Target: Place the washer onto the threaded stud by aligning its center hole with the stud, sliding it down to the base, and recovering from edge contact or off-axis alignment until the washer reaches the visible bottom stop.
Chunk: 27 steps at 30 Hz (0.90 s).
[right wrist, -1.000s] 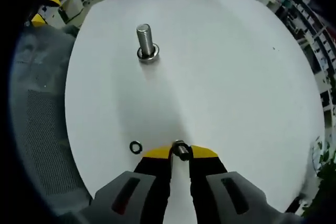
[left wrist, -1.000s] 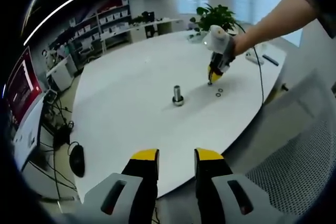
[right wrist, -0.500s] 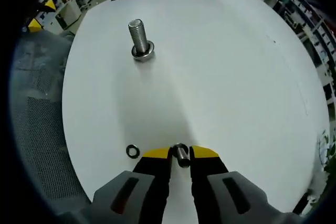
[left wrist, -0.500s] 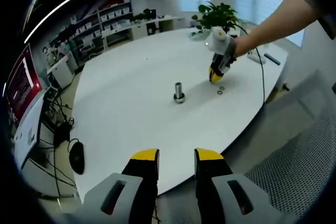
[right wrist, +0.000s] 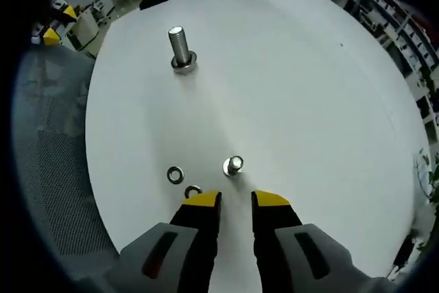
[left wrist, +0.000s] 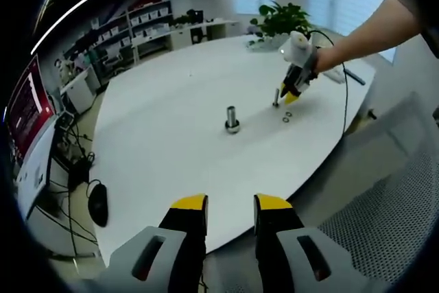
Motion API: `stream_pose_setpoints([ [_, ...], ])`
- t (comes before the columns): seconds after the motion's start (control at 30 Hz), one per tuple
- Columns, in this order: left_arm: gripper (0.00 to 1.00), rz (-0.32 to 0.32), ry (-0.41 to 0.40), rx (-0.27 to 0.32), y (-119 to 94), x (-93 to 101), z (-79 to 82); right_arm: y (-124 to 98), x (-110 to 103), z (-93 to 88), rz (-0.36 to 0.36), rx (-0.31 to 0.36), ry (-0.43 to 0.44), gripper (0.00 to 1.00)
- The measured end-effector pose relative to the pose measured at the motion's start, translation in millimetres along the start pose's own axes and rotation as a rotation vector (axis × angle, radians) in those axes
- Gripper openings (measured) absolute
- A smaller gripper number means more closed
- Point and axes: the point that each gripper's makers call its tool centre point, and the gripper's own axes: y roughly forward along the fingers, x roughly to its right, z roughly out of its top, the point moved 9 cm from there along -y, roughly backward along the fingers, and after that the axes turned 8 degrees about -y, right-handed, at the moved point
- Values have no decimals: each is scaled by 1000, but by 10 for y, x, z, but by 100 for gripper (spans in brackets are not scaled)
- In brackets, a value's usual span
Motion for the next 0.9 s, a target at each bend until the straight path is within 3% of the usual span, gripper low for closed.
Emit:
stream_pose_setpoints([
  [0.23,26,3,19,-13,7,38,-6,26,-183,-91,38,0,3,20],
  [0.53,26,-3,13,-7,-3,31,-3,104,-338,60,66,13,-35,21],
  [0.77,26,2,1,6,-9,14,7,200,-365,102,80,-28,-113,21],
  [0.9,26,0,2,4,-3,9,6,198,-342,107,96,-14,-160,19],
])
